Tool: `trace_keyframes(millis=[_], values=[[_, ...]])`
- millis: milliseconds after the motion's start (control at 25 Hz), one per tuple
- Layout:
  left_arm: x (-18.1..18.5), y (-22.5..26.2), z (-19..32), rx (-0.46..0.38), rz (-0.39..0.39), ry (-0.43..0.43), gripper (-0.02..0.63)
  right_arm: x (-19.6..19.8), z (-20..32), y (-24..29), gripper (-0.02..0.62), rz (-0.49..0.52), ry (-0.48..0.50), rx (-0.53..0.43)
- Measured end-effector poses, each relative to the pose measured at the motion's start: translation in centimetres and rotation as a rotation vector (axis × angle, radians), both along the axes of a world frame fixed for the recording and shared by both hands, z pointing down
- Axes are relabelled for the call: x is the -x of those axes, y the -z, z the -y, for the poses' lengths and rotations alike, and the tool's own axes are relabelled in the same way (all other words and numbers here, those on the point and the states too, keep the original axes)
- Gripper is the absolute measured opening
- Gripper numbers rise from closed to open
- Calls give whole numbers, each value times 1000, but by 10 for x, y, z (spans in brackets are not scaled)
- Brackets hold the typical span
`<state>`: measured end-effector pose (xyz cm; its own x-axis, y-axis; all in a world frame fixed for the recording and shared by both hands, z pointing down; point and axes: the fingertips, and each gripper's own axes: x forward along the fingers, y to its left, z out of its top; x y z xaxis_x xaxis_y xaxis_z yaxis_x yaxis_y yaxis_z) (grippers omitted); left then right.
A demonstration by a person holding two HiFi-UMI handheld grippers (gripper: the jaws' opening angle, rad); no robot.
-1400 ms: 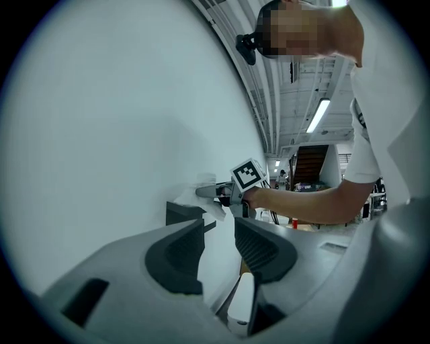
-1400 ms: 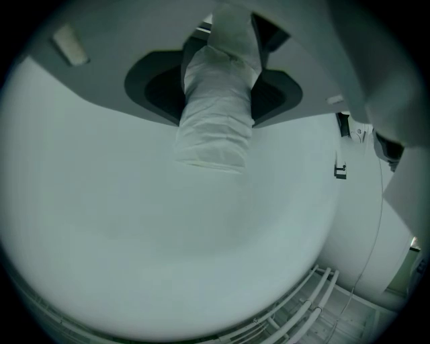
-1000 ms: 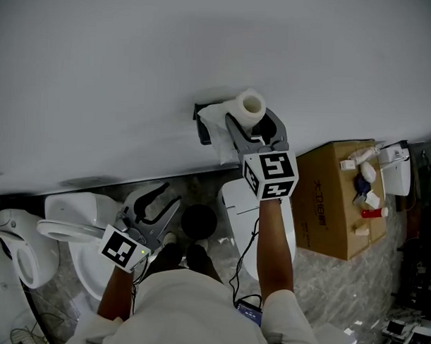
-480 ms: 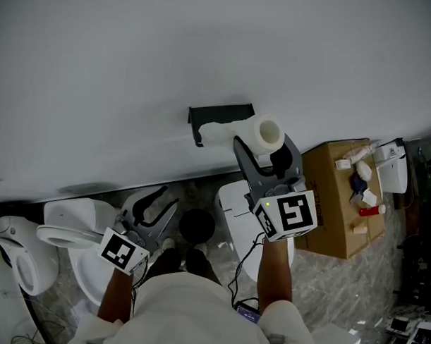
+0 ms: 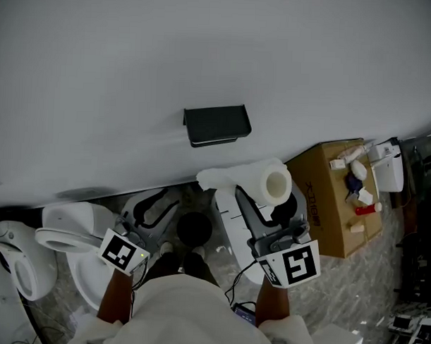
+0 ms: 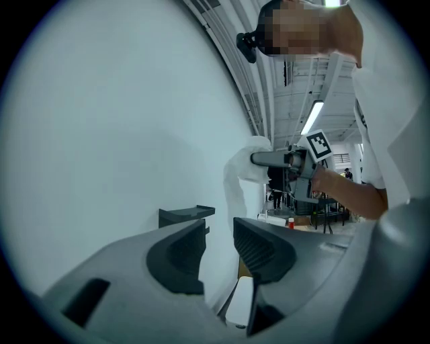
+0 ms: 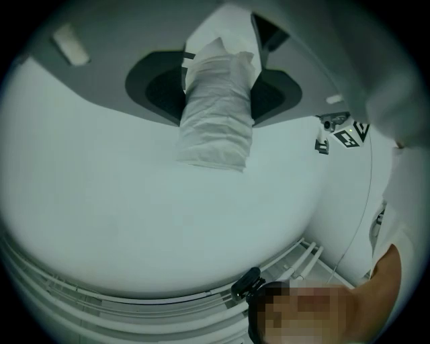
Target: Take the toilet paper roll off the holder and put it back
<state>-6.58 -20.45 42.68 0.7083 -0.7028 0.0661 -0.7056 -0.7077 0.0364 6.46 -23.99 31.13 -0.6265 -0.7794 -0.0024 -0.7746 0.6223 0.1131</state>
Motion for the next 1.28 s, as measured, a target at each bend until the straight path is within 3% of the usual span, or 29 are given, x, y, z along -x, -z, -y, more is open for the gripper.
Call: trace_keyframes(millis=[200, 840, 960, 1040, 1280], values=[[-2, 7, -9, -9, -5, 1, 117, -5, -28, -7, 284, 34, -1, 37], [-6, 9, -18, -19, -6, -11, 113, -9, -38, -10, 284, 37, -21, 42], [-8, 9, -20, -24, -6, -13, 79, -9, -40, -10, 284, 35, -22, 41], [-7, 8, -22, -23, -2, -13, -3, -10, -41, -10, 284, 35, -23, 39], [-14, 16, -23, -35, -23, -23, -2, -12, -43, -10, 284, 33, -24, 36]])
